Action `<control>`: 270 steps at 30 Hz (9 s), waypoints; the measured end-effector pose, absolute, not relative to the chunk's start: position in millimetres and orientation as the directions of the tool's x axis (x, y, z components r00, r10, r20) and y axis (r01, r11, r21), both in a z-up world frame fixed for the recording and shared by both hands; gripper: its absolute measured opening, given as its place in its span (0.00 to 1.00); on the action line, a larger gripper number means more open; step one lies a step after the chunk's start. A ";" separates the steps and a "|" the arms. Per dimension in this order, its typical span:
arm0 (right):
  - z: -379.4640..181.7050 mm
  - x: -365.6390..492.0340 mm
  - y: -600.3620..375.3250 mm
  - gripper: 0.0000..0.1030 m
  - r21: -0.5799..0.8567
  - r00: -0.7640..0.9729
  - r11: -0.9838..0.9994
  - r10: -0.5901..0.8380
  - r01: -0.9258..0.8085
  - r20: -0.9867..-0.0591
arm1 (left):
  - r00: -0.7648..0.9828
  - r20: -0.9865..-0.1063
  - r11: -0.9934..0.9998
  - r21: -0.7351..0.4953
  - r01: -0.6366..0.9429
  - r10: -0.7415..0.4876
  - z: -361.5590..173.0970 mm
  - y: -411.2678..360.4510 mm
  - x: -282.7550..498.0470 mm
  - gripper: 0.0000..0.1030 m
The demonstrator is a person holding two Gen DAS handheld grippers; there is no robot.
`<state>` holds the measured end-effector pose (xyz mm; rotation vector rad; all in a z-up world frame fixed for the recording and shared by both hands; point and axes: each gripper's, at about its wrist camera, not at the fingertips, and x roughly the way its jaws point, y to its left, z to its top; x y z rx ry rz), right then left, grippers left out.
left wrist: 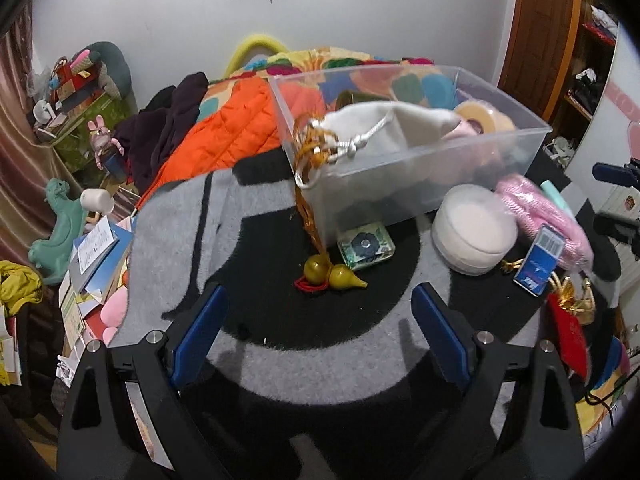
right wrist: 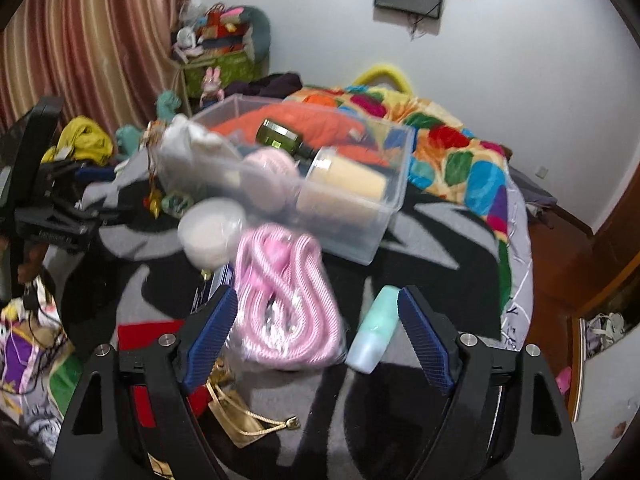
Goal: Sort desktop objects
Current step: 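Grasp the gold gourd pendant with left tool while right tool grasps bagged pink rope, then carry the pendant toward the box with left tool while right tool carries the rope, then release the pendant into the box with left tool while right tool drops the rope, then withdraw both open tools from the clear box, then grasp the red pouch with left tool while right tool grasps mint-green tube, then carry the red pouch over the box with left tool while right tool carries the tube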
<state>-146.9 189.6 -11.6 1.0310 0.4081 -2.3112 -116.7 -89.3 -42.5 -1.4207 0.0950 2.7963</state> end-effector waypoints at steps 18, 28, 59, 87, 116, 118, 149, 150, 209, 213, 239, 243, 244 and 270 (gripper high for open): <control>-55.6 -174.8 166.1 0.78 0.053 -0.373 -0.728 -0.411 0.684 -0.832 | -0.573 -0.819 -0.995 0.077 -0.065 -0.026 -76.6 -86.4 -146.7 0.71; -67.8 -168.9 148.4 0.66 -0.010 -0.402 -0.713 -0.383 0.701 -0.831 | -0.610 -0.792 -0.992 0.051 -0.112 0.028 -75.2 -79.7 -135.4 0.40; -42.3 -170.5 184.8 0.65 0.052 -0.415 -0.770 -0.398 0.635 -0.818 | -0.743 -0.665 -0.997 -0.028 -0.072 0.073 3.3 -82.6 -81.8 0.40; -32.0 -156.0 189.6 0.53 0.096 -0.440 -0.764 -0.464 0.638 -0.768 | -0.792 -0.597 -0.988 -0.009 -0.156 0.130 67.5 -40.7 -124.7 0.40; 10.2 -252.0 127.5 0.53 0.180 -0.567 -0.838 -0.491 0.516 -0.661 | -0.719 -0.681 -0.990 -0.103 -0.096 0.140 -9.8 -46.0 -198.7 0.40; 8.1 -253.3 123.7 0.53 0.169 -0.567 -0.840 -0.482 0.515 -0.667 | -0.718 -0.683 -0.991 -0.096 -0.095 0.135 -17.7 -46.7 -200.1 0.40; 7.7 -215.6 144.4 0.64 0.218 -0.568 -0.844 -0.499 0.490 -0.655 | -0.834 -0.542 -0.985 -0.172 -0.008 0.101 15.8 -61.5 -136.6 0.80; 6.7 -211.6 147.9 0.64 0.223 -0.569 -0.845 -0.500 0.487 -0.652 | -0.835 -0.541 -0.984 -0.176 -0.005 0.101 15.9 -62.0 -133.7 0.81; -67.3 -133.9 255.2 0.74 0.135 -0.680 -0.963 -0.261 0.234 -0.685 | -0.768 -0.636 -0.983 0.092 -0.161 0.066 -87.7 73.8 -35.5 0.66; -62.2 -146.6 247.4 0.74 0.122 -0.683 -0.961 -0.264 0.250 -0.681 | -0.782 -0.623 -0.978 0.150 -0.146 0.021 -87.4 70.0 -33.7 0.42; -51.0 -130.7 225.1 0.22 0.202 -0.620 -0.899 -0.416 0.388 -0.665 | -0.833 -0.551 -0.998 -0.049 -0.031 0.053 -41.9 2.6 -22.2 0.14; -41.3 -118.5 229.3 0.22 0.232 -0.630 -0.891 -0.442 0.390 -0.638 | -0.835 -0.548 -0.998 -0.067 -0.014 0.048 -35.7 -10.2 -25.6 0.14; -38.3 -115.2 230.5 0.22 0.239 -0.634 -0.888 -0.449 0.392 -0.630 | -0.836 -0.547 -0.997 -0.074 -0.007 0.046 -33.5 -14.1 -27.1 0.14; 18.6 -147.5 201.6 0.22 0.216 -0.686 -0.863 -0.495 0.456 -0.533 | -0.883 -0.450 -0.991 -0.063 -0.118 0.134 49.8 -32.0 -93.2 0.14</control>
